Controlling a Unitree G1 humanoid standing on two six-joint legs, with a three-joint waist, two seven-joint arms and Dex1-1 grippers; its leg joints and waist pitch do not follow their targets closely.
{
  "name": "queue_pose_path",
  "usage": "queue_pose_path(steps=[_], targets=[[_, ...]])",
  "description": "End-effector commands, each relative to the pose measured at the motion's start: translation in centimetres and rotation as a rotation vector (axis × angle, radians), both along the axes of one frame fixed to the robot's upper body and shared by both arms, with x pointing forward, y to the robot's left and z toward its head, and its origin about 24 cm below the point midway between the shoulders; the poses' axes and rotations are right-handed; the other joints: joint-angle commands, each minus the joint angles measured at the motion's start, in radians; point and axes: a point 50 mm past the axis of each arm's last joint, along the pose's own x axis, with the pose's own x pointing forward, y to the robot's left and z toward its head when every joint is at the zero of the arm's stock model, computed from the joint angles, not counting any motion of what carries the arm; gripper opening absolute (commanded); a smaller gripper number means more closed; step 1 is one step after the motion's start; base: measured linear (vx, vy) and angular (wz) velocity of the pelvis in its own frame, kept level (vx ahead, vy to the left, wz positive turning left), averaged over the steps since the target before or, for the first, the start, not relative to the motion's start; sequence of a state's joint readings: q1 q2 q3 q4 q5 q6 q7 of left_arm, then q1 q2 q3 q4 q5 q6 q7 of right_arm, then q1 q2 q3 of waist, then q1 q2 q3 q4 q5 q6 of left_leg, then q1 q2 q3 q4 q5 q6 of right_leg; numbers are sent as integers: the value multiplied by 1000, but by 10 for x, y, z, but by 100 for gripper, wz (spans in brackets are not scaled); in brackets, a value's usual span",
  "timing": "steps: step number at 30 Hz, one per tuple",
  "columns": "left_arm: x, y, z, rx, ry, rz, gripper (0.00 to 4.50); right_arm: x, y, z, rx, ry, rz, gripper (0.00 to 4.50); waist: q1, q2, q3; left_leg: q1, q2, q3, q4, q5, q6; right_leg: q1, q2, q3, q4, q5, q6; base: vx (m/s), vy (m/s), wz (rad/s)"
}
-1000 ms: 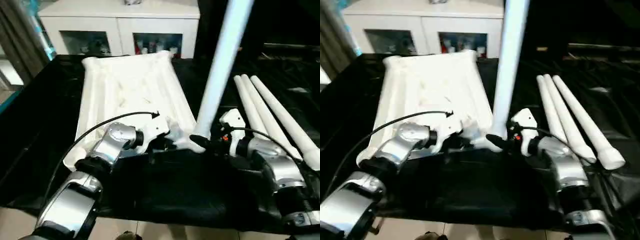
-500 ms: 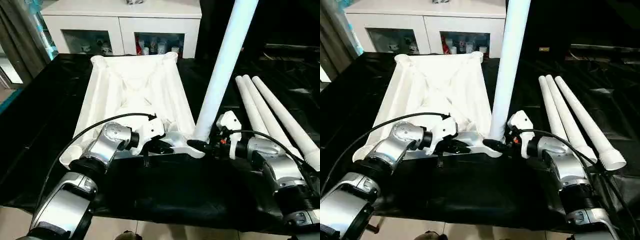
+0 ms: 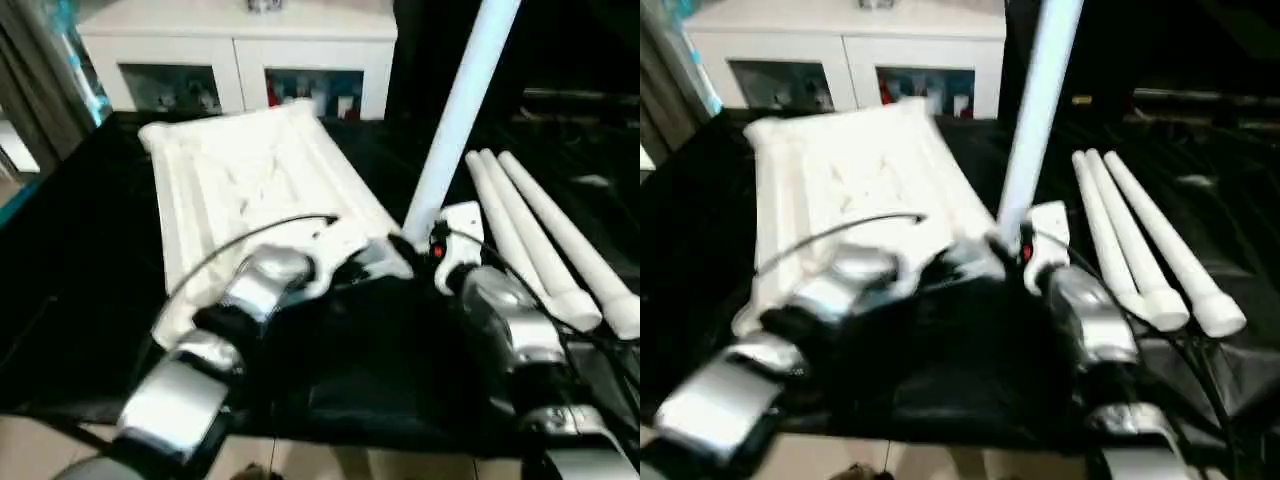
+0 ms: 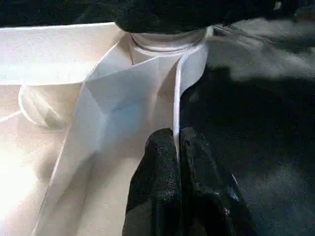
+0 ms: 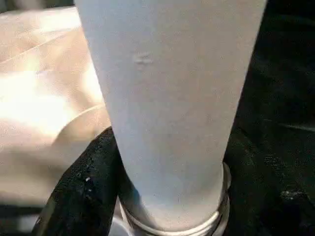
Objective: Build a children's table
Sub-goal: Rotate leg to tighten
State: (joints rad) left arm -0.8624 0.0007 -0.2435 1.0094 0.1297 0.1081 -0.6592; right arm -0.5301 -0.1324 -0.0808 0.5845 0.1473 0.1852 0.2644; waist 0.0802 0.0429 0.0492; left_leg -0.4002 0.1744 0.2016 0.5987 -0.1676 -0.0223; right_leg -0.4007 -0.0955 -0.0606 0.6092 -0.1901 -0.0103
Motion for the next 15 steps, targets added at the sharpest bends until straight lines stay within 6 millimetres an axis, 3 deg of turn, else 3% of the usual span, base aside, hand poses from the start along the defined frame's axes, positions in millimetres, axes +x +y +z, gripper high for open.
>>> queue_pose_path(steps=[1, 5, 8, 11, 15], targets=[[16, 6, 17, -96, -71, 246, 0, -16, 4, -38, -9, 171, -55, 266, -5, -24, -71, 29, 50, -26, -69, -168, 56, 39, -62, 39, -77, -159, -210, 0, 0, 0], [12, -7, 18, -109, -67, 206, 0, -14, 17, -34, 2, 143, -14, 266, 4, -24, -69, 26, 48, -25, -68, -160, 83, 43, -64, 37, -82, -151, -201, 0, 0, 0], [11, -10, 18, -105, -74, 181, 0, -13, 18, -30, 18, 113, 3, 336, 5, -23, -68, 27, 50, -27, -71, -180, 77, 43, -64, 36, -84, -187, -189, 0, 0, 0], [11, -11, 18, -111, -78, 163, 0, -10, 6, -21, -53, 46, -23, 342, -1, -25, -70, 20, 50, -30, -72, -177, 73, 50, -64, 34, -80, -162, -187, 0, 0, 0], [15, -11, 23, -133, -72, 221, 0, -8, -18, -6, -93, -54, -143, 342, -11, -25, -71, 21, 46, -26, -65, -152, 95, 46, -62, 34, -79, -123, -205, 0, 0, 0]])
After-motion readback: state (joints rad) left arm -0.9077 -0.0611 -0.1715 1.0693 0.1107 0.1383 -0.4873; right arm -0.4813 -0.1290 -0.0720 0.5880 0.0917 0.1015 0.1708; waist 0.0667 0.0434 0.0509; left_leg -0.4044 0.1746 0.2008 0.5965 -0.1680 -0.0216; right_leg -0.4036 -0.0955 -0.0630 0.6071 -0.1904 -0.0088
